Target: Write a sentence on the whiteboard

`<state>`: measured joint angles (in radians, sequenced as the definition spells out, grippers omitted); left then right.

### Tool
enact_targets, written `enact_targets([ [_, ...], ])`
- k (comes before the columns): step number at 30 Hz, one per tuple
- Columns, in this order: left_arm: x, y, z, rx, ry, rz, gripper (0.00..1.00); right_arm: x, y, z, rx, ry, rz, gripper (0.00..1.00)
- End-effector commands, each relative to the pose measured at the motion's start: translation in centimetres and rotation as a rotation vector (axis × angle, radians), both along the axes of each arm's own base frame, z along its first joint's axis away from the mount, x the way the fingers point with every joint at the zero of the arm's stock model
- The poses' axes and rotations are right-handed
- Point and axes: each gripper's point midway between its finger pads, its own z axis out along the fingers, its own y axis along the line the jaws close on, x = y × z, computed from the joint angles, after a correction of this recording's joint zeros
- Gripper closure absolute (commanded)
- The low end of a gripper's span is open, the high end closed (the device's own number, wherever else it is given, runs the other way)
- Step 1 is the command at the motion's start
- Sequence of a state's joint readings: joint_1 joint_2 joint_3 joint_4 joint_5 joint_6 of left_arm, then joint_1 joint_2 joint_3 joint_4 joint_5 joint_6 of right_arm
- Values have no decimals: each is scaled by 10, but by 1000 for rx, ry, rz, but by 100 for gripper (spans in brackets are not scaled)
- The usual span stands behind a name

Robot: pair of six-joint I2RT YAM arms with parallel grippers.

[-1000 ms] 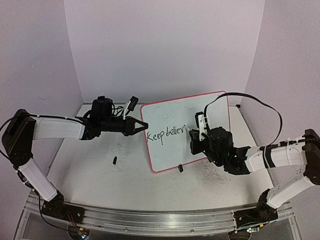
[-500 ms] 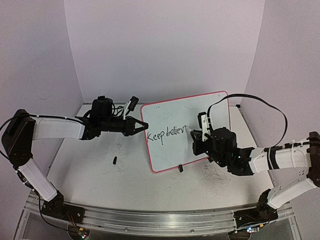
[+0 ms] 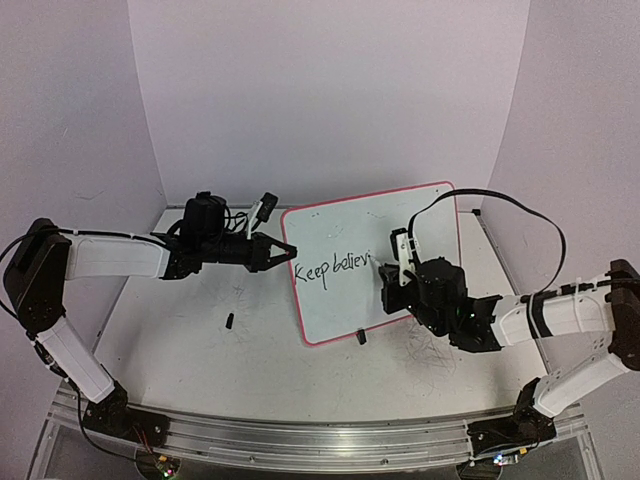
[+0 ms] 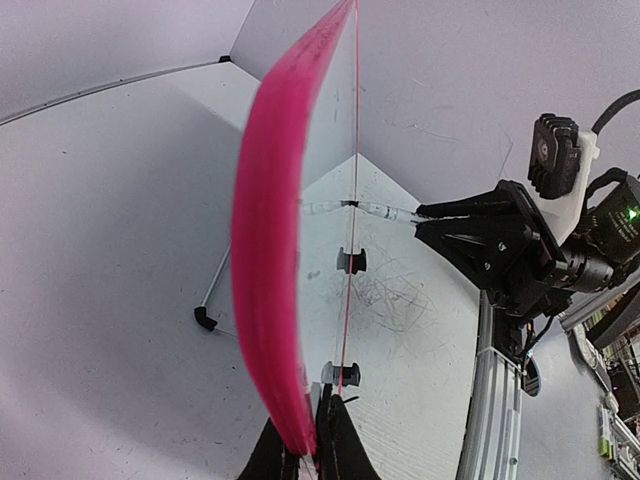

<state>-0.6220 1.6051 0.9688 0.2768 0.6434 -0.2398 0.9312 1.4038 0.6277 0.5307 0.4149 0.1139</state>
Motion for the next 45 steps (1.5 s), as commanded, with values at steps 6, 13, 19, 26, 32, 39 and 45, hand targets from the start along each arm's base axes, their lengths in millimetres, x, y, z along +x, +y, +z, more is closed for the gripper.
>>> enact_targets([
  [6,2,0,2,48,-80,-2,100,-1,-5,-4,-4,19,-22,100],
  [13,2,0,3,49,-82,0,100,-6,-3,-12,-4,43,-11,100],
  [19,2,0,3,50,-81,-1,100,-8,-3,-13,-5,49,-12,100],
  [26,2,0,2,52,-80,-1,100,-10,-4,-13,-6,51,-15,100],
  [32,2,-1,1,53,-78,-2,100,-10,-4,-6,4,37,-16,100],
  [39,2,-1,0,54,-78,-3,100,-7,-4,27,63,-20,-19,100],
  [45,2,-1,1,54,-77,-3,100,2,-4,32,58,-36,-31,100],
])
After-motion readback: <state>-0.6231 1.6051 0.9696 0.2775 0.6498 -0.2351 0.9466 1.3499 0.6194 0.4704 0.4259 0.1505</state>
